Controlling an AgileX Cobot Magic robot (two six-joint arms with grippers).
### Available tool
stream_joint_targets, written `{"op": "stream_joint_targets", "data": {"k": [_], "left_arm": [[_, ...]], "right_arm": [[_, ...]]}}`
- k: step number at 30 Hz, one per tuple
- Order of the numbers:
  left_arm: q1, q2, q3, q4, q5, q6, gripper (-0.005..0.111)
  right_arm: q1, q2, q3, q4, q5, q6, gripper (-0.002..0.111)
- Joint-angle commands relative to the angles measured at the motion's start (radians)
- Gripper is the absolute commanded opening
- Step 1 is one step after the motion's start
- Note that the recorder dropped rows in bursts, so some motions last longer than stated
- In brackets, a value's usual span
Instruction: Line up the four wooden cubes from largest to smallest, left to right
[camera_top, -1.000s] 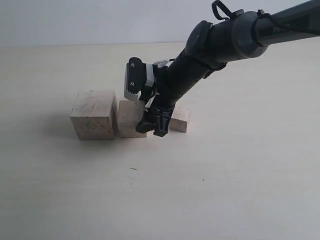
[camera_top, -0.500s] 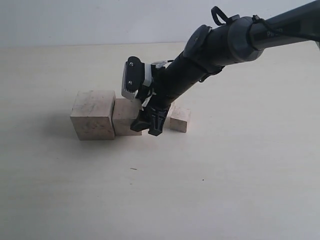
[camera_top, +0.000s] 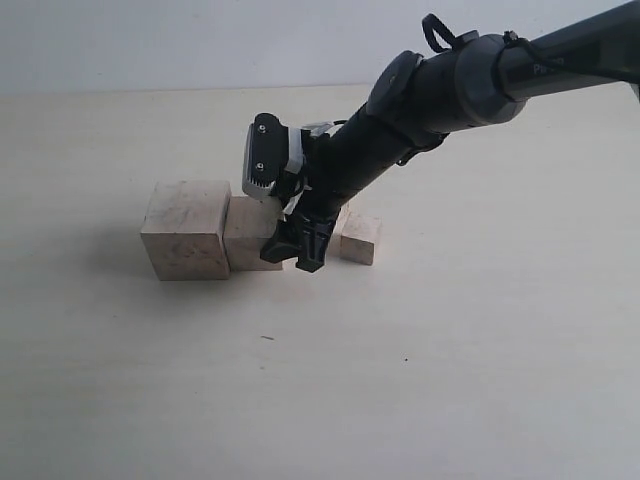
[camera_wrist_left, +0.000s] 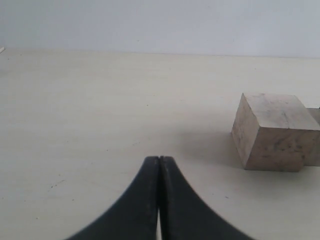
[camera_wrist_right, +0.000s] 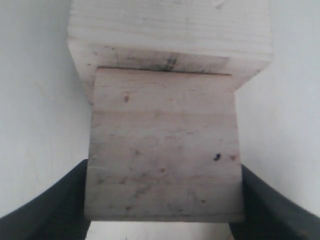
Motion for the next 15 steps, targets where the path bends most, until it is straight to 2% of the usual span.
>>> {"op": "stream_joint_targets", "data": {"k": [1,7,9,11,15], "left_arm": [[-0.005,-0.005,0.004,0.002,-0.012,0.001,0.000],[-0.005,-0.005,0.004,0.002,-0.012,0.001,0.000],[-0.005,-0.005,0.004,0.002,-0.012,0.001,0.000],[-0.005,-0.005,0.004,0.002,-0.012,0.001,0.000],[-0.005,-0.005,0.004,0.002,-0.012,0.001,0.000]], "right_arm": [[-0.002,0.052,0.017,-0.079,-0.020,-0.030,0.021],[-0.002,0.052,0.017,-0.077,-0.020,-0.030,0.061],[-0.002,0.052,0.017,-0.077,-0.022,-0.028,0.069],[-0.002,0.050,0.017,-0.070,-0.034,-0.026,0.074],[-0.002,0.050,0.017,-0.061,-0.053,-0.026,0.076]]}}
